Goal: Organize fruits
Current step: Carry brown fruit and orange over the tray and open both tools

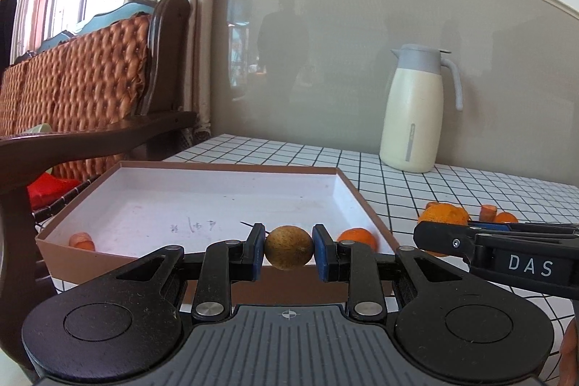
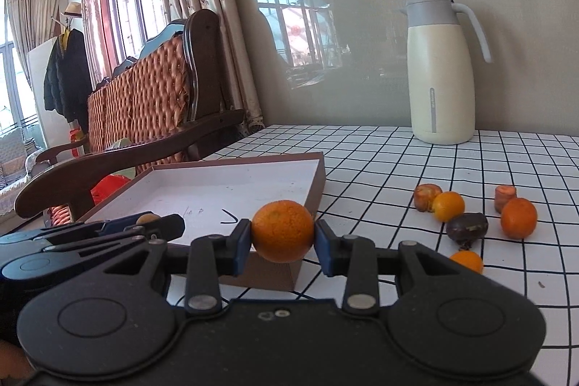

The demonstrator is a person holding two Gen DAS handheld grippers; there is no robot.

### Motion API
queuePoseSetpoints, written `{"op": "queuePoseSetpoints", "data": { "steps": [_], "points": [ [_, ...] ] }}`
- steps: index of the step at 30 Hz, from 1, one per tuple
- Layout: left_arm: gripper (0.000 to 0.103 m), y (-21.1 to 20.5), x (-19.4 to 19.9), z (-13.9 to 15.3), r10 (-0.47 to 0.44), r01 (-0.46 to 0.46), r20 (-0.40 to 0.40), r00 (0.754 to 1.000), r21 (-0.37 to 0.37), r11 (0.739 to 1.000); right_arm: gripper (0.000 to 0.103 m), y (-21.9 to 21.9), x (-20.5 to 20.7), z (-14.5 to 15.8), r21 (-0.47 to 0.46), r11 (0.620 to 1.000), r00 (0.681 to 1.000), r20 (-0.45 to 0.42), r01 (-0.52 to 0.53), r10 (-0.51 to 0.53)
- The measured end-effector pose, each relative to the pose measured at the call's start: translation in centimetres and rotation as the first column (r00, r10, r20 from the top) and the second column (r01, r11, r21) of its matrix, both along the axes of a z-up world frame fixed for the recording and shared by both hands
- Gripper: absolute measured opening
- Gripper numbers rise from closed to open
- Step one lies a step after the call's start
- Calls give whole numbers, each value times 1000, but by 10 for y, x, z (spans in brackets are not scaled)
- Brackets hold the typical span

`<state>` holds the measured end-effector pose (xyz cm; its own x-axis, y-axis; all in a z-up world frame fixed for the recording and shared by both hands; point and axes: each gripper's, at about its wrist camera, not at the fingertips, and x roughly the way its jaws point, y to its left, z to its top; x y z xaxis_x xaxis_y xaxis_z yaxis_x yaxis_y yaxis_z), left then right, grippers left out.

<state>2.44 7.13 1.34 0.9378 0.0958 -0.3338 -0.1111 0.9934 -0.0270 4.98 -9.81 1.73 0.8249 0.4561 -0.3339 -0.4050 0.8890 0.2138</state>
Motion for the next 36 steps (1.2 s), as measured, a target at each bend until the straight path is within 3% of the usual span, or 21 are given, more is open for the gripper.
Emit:
{"op": "queuePoseSetpoints", "data": {
  "steps": [12, 36],
  "points": [
    [29, 38, -3, -2, 100, -100, 5, 995, -13, 995, 29, 28, 6, 2, 19, 999, 999, 35, -41, 40],
    [29, 99, 10, 4, 205, -205, 8, 979, -12, 979, 29, 61, 28, -2, 20, 999, 998, 48, -31, 30]
  ]
}}
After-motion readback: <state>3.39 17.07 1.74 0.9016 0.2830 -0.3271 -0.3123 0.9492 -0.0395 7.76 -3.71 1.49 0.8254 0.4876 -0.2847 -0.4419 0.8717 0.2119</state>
